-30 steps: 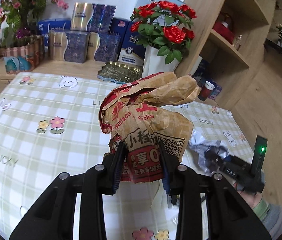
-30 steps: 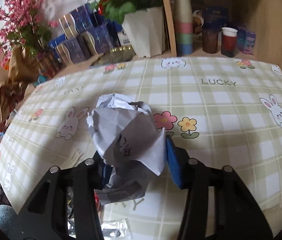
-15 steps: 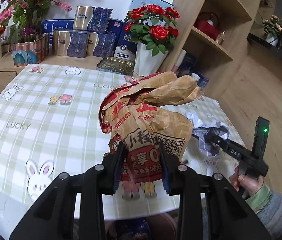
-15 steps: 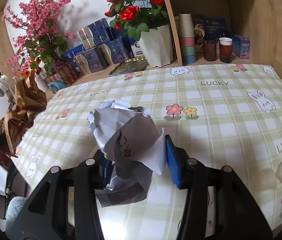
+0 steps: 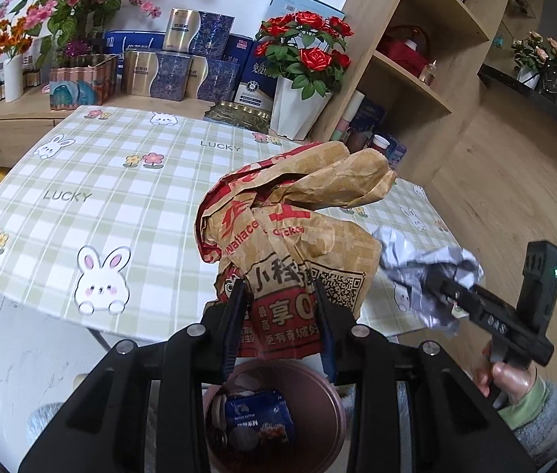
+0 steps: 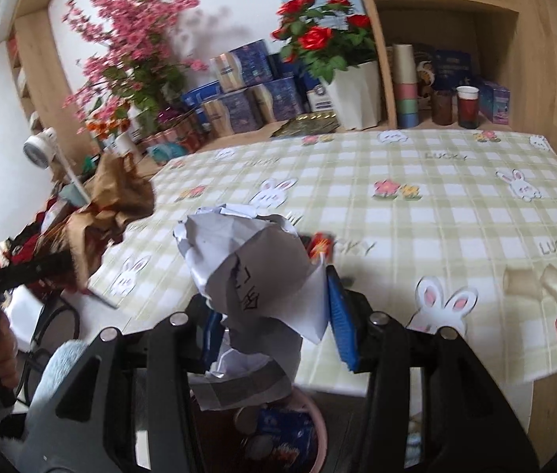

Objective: Collect trash
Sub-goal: 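Carry the paper bag and the white paper over the bin with both tools, then open the right tool to drop the white paper into the bin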

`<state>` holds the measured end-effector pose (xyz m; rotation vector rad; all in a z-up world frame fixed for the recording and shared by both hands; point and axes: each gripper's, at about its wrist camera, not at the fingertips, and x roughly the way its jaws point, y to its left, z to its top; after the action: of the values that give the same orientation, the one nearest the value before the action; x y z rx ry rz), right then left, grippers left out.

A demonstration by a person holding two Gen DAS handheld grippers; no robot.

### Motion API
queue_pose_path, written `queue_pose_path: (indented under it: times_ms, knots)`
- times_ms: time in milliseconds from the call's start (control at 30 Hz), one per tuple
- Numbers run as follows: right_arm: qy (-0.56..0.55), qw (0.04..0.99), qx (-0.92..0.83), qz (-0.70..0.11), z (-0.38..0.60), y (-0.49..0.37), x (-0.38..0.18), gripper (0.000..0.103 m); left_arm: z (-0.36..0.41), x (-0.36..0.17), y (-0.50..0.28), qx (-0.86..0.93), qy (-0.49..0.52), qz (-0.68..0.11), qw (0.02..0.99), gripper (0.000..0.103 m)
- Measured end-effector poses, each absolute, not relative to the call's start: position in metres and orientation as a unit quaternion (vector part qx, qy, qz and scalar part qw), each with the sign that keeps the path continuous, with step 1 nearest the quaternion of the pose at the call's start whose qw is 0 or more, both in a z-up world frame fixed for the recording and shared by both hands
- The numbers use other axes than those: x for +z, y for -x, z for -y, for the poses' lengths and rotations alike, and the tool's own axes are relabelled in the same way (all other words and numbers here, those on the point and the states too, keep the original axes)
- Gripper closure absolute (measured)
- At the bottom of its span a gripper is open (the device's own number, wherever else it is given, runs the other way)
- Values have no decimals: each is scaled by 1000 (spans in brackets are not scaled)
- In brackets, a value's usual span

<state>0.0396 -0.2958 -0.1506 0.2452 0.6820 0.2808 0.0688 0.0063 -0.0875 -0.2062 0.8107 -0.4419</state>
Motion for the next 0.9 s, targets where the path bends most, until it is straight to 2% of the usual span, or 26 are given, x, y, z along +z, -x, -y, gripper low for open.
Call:
queue_pose_path:
  times_ms: [333,767,900]
  knots:
    - [-110,891,177,-402,258,8,-189,55,-14,-92,-40,-214,98,-396,888,70]
    - [-126,855,190,-465,243,5,-233,55,-13,-115,-23,-213,87,-422,877,70]
    - [-129,849,196,-473,237,3,-240,46,-12,-119,-24,-215,87,-427,874,70]
